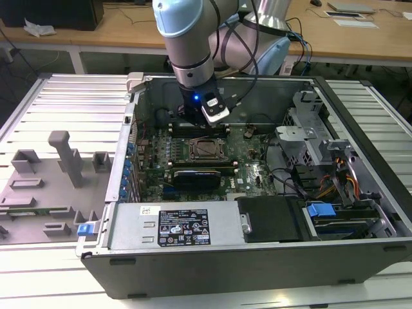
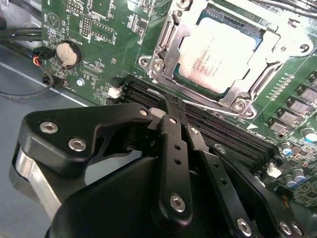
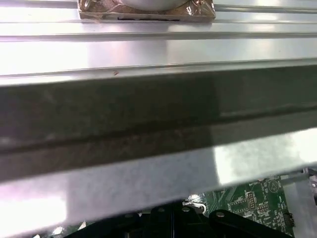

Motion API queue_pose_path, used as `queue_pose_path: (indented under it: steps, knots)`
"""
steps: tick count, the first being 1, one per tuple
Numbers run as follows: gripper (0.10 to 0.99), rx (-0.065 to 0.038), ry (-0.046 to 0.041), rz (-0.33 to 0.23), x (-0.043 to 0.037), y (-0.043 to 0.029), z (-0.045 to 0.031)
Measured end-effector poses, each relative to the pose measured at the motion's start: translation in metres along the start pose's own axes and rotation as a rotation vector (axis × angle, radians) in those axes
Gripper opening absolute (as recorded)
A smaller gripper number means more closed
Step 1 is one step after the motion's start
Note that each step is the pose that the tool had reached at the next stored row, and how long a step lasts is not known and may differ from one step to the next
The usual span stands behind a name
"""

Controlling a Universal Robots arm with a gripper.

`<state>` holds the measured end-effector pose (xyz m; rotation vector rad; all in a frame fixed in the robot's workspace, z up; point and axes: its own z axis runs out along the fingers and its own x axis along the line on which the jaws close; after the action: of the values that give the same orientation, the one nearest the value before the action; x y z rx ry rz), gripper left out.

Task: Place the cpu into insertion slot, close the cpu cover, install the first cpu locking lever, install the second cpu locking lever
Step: 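Install the first cpu locking lever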

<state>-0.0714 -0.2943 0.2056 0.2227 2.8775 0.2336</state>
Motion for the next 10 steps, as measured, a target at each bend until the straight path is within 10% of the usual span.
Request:
queue_pose_path:
  steps: [10]
  knots:
    - [0.106,0.016,-0.0125,0.068,0.0017,0.0014,0.0056]
